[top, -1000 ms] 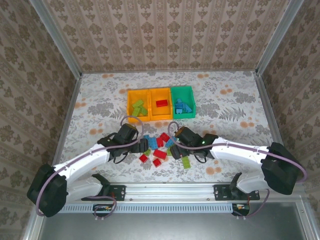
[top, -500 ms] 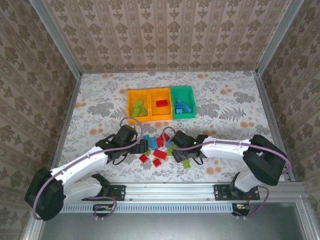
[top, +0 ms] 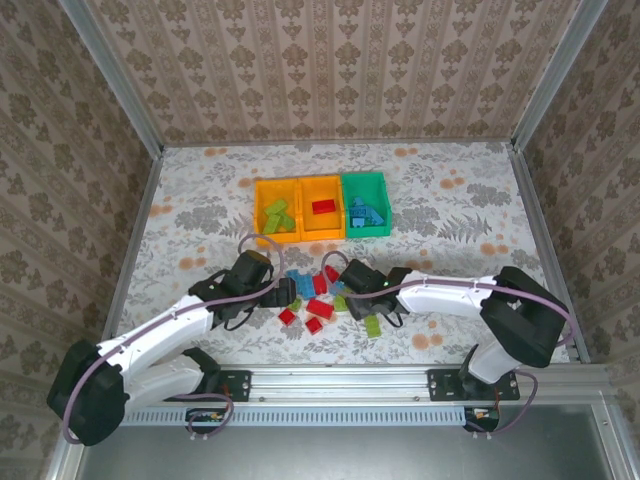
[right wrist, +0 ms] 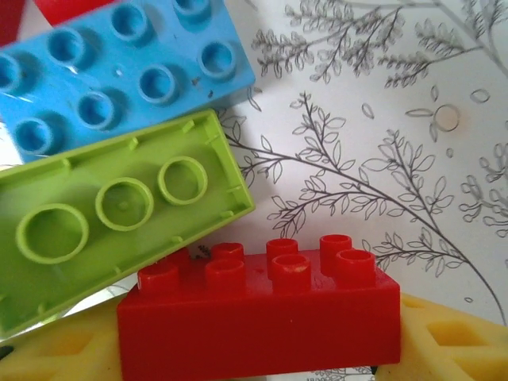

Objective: Sort the legos into containers by color

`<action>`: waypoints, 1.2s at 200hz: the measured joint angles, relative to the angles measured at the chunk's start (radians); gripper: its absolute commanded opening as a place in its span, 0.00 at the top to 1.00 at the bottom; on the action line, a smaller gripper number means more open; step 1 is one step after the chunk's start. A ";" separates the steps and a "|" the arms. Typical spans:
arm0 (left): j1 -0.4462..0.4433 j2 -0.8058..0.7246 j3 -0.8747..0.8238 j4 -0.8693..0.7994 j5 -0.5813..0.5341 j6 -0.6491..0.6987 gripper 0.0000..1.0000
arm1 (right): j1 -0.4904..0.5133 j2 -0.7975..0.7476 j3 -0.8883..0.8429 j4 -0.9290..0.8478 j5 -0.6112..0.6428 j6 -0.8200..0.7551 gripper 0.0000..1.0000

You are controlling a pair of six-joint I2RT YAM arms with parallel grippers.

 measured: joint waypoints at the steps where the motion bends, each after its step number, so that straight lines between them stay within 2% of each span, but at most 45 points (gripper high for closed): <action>1: 0.000 0.000 0.000 0.000 0.000 0.000 0.00 | 0.000 -0.002 0.000 0.000 0.000 0.000 0.45; 41: -0.008 -0.008 -0.002 -0.004 -0.003 0.015 0.00 | -0.028 -0.205 0.009 0.031 -0.011 -0.002 0.45; 65: -0.034 -0.014 -0.003 -0.010 -0.012 0.025 0.00 | -0.105 -0.212 0.090 0.061 -0.050 0.001 0.49; 93: -0.074 -0.027 -0.016 -0.013 -0.026 0.026 0.00 | -0.181 -0.037 0.327 0.056 -0.106 0.022 0.51; 123: -0.106 -0.060 -0.045 -0.033 -0.043 0.021 0.00 | -0.212 0.222 0.628 0.010 -0.155 0.053 0.52; 149: -0.130 -0.090 -0.069 -0.043 -0.052 0.008 0.02 | -0.240 0.400 0.807 -0.056 -0.196 0.102 0.49; 187: -0.171 -0.084 -0.075 -0.050 -0.061 -0.006 0.04 | -0.294 0.552 0.908 -0.141 -0.227 0.179 0.44; 219: -0.190 -0.049 -0.075 -0.050 -0.068 -0.005 0.07 | -0.303 0.587 0.961 -0.166 -0.241 0.213 0.33; 240: -0.204 -0.018 -0.075 -0.049 -0.068 -0.005 0.10 | -0.304 0.599 0.973 -0.179 -0.242 0.227 0.28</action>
